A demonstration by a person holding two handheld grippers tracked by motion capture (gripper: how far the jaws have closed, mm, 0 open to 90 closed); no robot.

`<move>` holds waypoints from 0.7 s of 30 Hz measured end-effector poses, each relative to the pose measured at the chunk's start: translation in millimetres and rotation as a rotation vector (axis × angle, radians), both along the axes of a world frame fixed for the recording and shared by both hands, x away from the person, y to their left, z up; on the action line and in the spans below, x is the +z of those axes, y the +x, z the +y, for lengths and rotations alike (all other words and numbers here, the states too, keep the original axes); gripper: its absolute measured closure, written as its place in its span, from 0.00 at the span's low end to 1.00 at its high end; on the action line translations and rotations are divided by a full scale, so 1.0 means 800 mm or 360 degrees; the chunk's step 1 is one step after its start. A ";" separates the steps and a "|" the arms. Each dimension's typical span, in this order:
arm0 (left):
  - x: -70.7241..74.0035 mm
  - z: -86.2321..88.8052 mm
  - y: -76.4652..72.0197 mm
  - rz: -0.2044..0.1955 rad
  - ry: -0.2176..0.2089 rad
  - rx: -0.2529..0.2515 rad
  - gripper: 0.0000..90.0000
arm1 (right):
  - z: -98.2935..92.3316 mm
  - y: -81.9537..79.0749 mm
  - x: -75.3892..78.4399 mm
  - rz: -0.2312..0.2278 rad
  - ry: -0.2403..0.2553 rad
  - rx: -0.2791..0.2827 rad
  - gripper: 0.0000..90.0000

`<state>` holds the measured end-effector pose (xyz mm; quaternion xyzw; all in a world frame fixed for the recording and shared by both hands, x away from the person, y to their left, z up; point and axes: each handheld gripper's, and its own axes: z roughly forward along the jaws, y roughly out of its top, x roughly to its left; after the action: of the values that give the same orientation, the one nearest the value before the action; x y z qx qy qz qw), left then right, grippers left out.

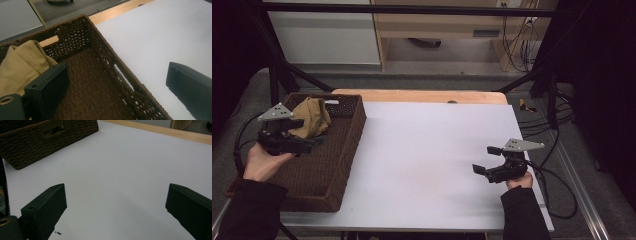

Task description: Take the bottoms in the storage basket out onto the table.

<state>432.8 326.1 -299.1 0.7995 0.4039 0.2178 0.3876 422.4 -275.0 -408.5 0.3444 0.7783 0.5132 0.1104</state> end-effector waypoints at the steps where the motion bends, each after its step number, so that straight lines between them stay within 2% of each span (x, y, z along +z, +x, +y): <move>1: 0.000 0.000 0.001 -0.0006 0.0007 0.0002 0.05 | 0.000 0.000 0.000 0.0000 0.0000 0.0000 0.05; 9: -0.001 -0.001 0.019 0.0025 0.0024 0.0026 0.05 | 0.000 0.000 0.000 -0.0002 -0.0002 0.0001 0.05; 21: -0.002 -0.003 0.038 0.0027 0.0050 0.0067 0.05 | 0.000 0.000 0.000 -0.0002 0.0000 -0.0001 0.05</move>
<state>462.9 323.9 -300.8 0.7987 0.4205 0.2254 0.3668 422.4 -275.0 -408.5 0.3444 0.7782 0.5133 0.1112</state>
